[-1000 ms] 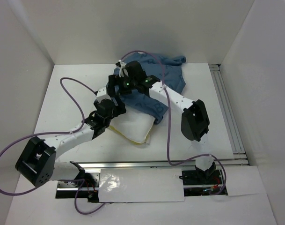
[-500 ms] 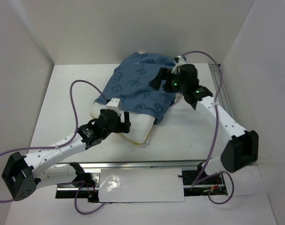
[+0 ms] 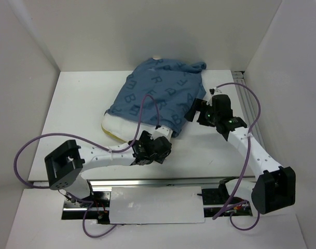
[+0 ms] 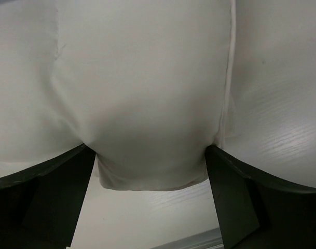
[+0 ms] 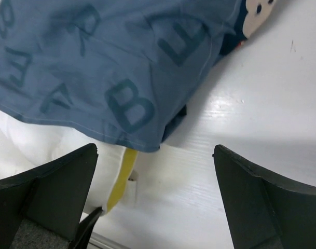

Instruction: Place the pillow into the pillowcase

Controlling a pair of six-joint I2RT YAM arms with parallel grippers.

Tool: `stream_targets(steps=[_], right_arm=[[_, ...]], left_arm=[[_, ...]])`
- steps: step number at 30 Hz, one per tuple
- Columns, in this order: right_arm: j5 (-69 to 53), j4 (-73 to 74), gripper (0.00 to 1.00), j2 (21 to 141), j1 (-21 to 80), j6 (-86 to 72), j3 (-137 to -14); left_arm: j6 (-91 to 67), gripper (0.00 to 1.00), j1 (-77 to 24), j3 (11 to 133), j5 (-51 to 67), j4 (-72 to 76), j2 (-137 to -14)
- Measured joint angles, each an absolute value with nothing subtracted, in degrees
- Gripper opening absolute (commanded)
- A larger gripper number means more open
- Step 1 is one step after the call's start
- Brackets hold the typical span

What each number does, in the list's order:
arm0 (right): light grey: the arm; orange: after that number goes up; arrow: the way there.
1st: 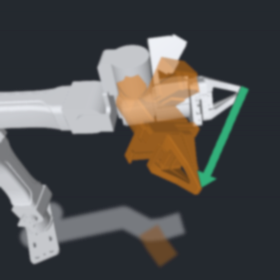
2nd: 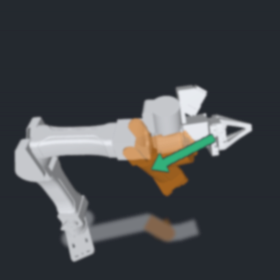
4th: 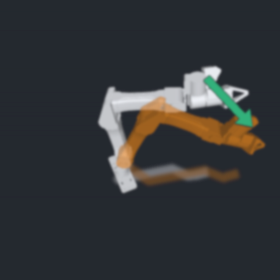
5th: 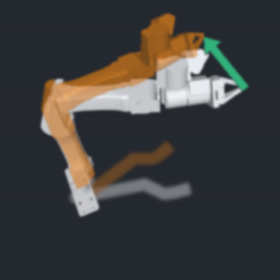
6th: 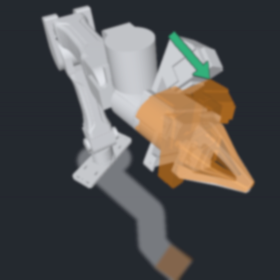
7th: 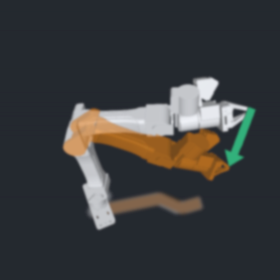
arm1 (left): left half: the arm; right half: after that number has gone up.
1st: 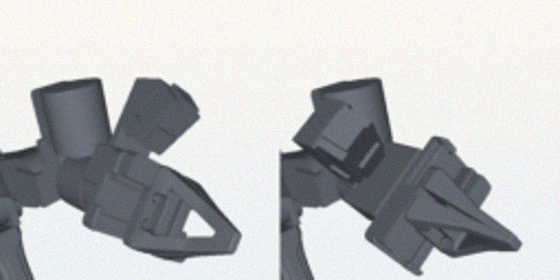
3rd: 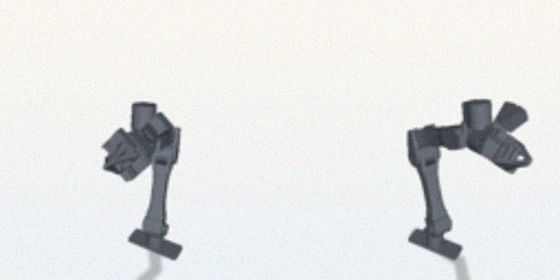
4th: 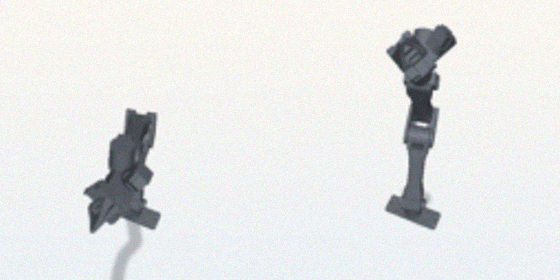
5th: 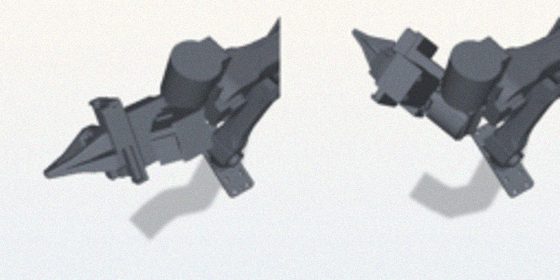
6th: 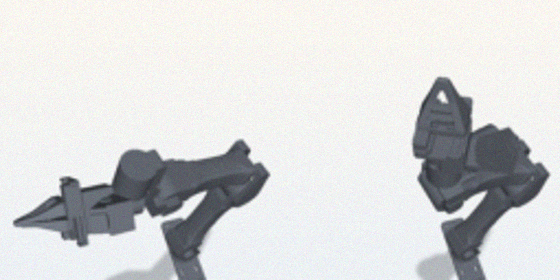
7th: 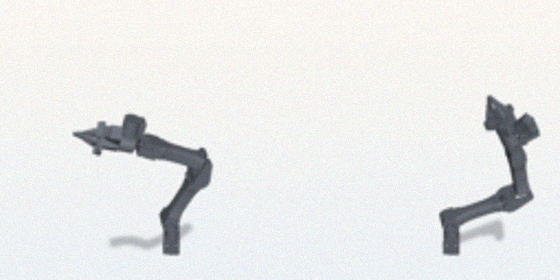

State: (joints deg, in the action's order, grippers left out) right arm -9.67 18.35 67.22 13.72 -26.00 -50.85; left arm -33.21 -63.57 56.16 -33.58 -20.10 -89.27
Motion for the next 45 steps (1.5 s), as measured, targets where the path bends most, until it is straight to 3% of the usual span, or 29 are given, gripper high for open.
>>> stream_targets(steps=[7,10,11,12,13,19,25,30,39,42,43,44,45], right_arm=[[-11.9,19.8,1.0,67.2,12.4,-24.9,-49.0],[-13.0,19.8,1.0,67.3,12.1,-24.3,-49.0],[-13.3,19.8,1.0,67.3,12.1,-24.2,-49.0],[-13.9,19.8,1.0,67.3,12.0,-24.0,-49.0],[-14.4,19.7,1.0,67.3,12.0,-23.7,-49.0],[-15.9,19.2,0.94,67.3,12.0,-22.0,-46.1],[-12.4,20.2,0.84,67.3,12.9,-20.4,-42.8],[-11.9,17.2,0.85,68.1,17.8,-20.0,-40.5],[-11.9,2.6,0.92,74.9,22.7,-19.6,-41.3],[-10.0,-1.8,0.77,78.1,22.7,-19.7,-43.2],[-9.5,-3.7,0.62,79.3,22.7,-19.8,-43.8],[-9.1,-5.3,0.4,80.5,22.7,-19.6,-44.3],[-8.9,-6.9,0.0,81.5,22.8,-19.4,-44.5]], left_arm=[[-33.1,1.0,-63.5,56.9,-31.8,-17.6,-92.6],[-33.1,0.82,-63.5,57.1,-31.1,-15.3,-95.0],[-33.0,0.52,-63.4,57.5,-31.2,-14.7,-96.2],[-33.5,0.13,-63.2,57.9,-31.2,-14.3,-97.3],[-33.4,0.0,-62.9,58.5,-31.6,-14.2,-98.2],[-35.6,0.0,-59.5,59.0,-29.1,-11.1,-97.8],[-35.2,0.0,-57.2,55.1,-28.8,-9.8,-85.4],[-32.0,0.0,-55.2,55.4,-29.1,-7.8,-75.7],[-29.8,0.0,-55.0,56.6,-29.8,-7.8,-74.6],[-29.7,0.0,-55.0,56.6,-29.8,-7.9,-74.5],[-29.6,0.0,-55.0,56.6,-29.8,-7.9,-74.5],[-29.5,0.0,-55.0,56.6,-29.8,-7.9,-74.5],[-29.1,0.0,-55.0,56.7,-29.8,-7.8,-74.5]])
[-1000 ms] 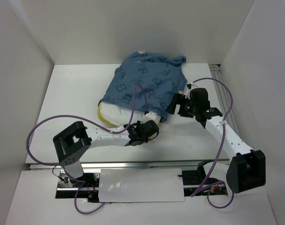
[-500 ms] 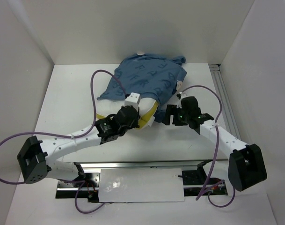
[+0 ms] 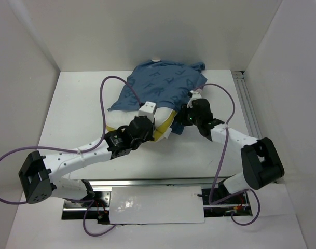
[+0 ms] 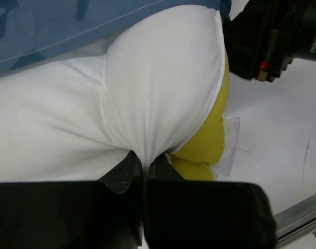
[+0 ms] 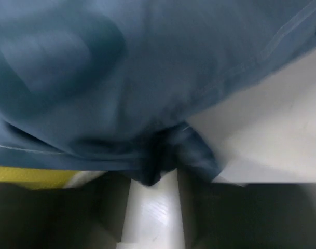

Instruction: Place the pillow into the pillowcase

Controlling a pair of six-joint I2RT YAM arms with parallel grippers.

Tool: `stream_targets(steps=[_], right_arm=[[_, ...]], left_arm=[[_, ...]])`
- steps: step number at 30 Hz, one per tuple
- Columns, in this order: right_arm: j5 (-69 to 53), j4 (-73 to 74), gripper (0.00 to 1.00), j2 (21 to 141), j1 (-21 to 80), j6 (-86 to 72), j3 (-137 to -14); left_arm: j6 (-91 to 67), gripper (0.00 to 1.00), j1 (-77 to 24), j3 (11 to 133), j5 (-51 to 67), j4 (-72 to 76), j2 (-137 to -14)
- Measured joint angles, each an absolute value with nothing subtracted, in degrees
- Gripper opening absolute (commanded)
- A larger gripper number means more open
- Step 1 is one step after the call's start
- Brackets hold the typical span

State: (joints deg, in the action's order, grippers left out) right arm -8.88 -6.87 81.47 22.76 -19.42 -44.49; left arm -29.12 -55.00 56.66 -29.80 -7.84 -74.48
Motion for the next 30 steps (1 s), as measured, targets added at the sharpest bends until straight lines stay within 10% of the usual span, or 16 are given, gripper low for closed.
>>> stream_targets(steps=[24,30], right_arm=[[-34.7,23.2,0.0,56.1,37.8,-19.3,-48.1],[-32.5,29.5,0.55,59.2,39.3,-18.2,-49.0]], left_arm=[[-54.0,0.0,-52.7,73.9,-38.1,-17.9,-95.8],[-52.1,0.61,-51.8,61.8,-33.3,-17.5,-82.4]])
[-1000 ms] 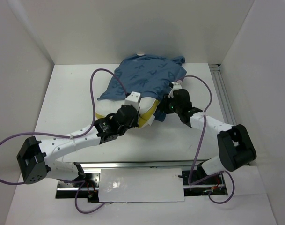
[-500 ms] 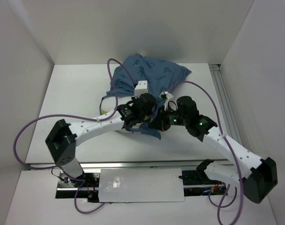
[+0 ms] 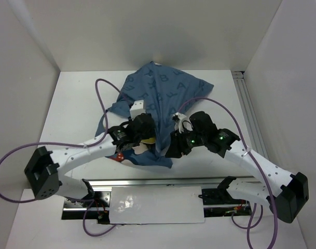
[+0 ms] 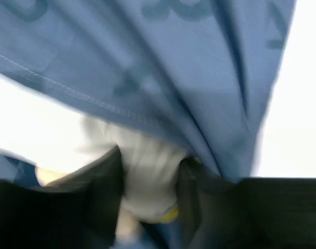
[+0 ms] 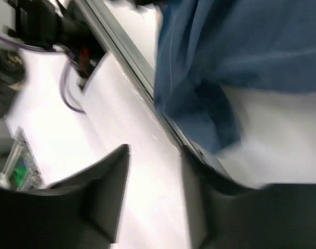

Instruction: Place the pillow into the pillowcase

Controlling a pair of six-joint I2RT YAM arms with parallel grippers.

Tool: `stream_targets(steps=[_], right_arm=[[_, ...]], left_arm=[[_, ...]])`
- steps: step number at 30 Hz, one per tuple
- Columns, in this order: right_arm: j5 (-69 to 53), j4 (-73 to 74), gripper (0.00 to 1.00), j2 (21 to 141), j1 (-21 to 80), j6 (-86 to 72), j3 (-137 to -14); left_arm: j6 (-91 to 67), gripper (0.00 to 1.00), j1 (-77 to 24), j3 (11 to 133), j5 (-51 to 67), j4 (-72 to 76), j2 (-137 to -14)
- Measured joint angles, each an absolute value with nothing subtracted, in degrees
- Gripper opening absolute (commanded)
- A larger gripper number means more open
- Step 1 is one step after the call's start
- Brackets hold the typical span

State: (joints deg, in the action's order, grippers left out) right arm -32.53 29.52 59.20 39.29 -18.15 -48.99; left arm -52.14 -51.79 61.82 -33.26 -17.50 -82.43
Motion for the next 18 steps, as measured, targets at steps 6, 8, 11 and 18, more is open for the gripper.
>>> stream_targets(steps=[6,8,11,18], right_arm=[[-26.0,35.2,0.82,59.2,39.6,-16.0,-50.7],[-22.9,35.4,0.84,59.2,39.6,-15.3,-51.5],[-18.5,34.6,0.87,60.5,39.9,-13.6,-53.3],[-9.9,26.4,0.91,74.1,44.9,-4.9,-59.4]], left_arm=[[-51.1,0.66,-50.4,54.4,-26.4,-21.3,-72.6],[-52.7,0.7,-50.4,52.3,-25.6,-25.0,-70.3],[-57.3,0.71,-49.6,50.8,-25.6,-33.0,-68.2],[-64.1,0.67,-36.0,48.6,-23.7,-41.3,-64.1]])
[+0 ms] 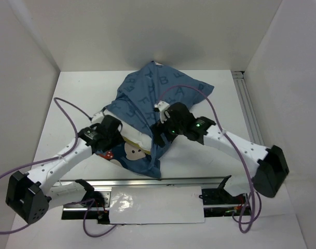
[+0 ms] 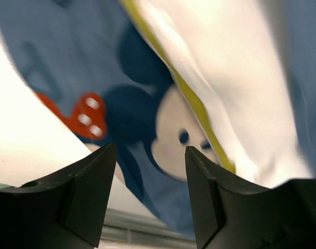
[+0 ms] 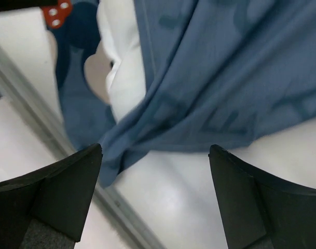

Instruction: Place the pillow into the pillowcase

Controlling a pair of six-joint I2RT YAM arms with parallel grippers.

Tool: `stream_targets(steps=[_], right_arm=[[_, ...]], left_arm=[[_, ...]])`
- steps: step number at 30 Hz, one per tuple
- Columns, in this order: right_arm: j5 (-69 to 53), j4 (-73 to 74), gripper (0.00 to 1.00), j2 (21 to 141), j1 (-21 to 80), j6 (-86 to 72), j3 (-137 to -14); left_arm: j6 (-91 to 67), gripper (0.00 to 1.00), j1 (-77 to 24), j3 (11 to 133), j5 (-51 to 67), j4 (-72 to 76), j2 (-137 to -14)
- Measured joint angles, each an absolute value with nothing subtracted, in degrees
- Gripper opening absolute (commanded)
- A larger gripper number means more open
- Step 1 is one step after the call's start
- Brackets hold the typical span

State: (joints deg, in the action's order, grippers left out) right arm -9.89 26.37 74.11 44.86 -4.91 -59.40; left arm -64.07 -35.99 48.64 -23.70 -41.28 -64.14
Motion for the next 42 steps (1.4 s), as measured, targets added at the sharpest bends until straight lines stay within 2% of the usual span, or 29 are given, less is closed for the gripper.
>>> stream_targets(steps=[4,7,9,12,17,18,19,21,22,23,34,42], right_arm=[[-6.5,24.4,0.85,85.3,46.7,1.0,-67.7],[-4.3,22.5,0.77,93.2,48.2,5.3,-75.5],[-3.7,20.9,0.75,98.0,49.4,8.4,-80.6],[-3.9,19.2,0.71,104.2,50.3,12.3,-86.3],[-3.9,18.2,0.7,112.9,50.6,16.3,-92.2],[-3.8,18.2,0.67,114.8,50.6,16.6,-93.7],[-3.9,18.1,0.6,116.4,50.6,17.0,-95.0],[-4.1,18.0,0.36,119.0,50.6,17.4,-97.3],[-4.2,17.9,0.08,119.6,50.5,17.3,-97.9],[-4.3,17.5,0.01,120.0,50.5,16.5,-98.4],[-7.3,15.7,0.0,118.9,50.6,14.4,-99.0],[-13.2,14.8,0.0,112.8,54.1,12.6,-98.1]], left_arm=[[-61.7,0.58,-20.9,46.9,-19.0,-38.6,-63.9],[-59.5,0.54,-15.1,45.2,-14.9,-34.9,-64.0],[-58.0,0.44,-13.1,44.4,-12.2,-31.9,-64.3],[-55.9,0.17,-11.1,43.9,-9.4,-26.9,-66.4],[-53.1,0.03,-8.3,44.2,-6.7,-19.9,-74.5],[-52.7,0.0,-7.7,44.4,-6.1,-19.2,-76.1],[-52.3,0.0,-7.2,44.6,-5.5,-18.4,-77.7],[-51.4,0.0,-6.1,44.8,-4.5,-17.1,-79.9],[-51.1,0.0,-5.7,44.7,-4.1,-16.7,-80.5],[-50.9,0.0,-5.3,44.7,-3.8,-16.2,-80.9],[-49.3,0.0,-4.1,44.8,-2.7,-9.9,-82.0],[-47.3,0.0,-4.0,49.1,-1.0,-7.2,-89.6]])
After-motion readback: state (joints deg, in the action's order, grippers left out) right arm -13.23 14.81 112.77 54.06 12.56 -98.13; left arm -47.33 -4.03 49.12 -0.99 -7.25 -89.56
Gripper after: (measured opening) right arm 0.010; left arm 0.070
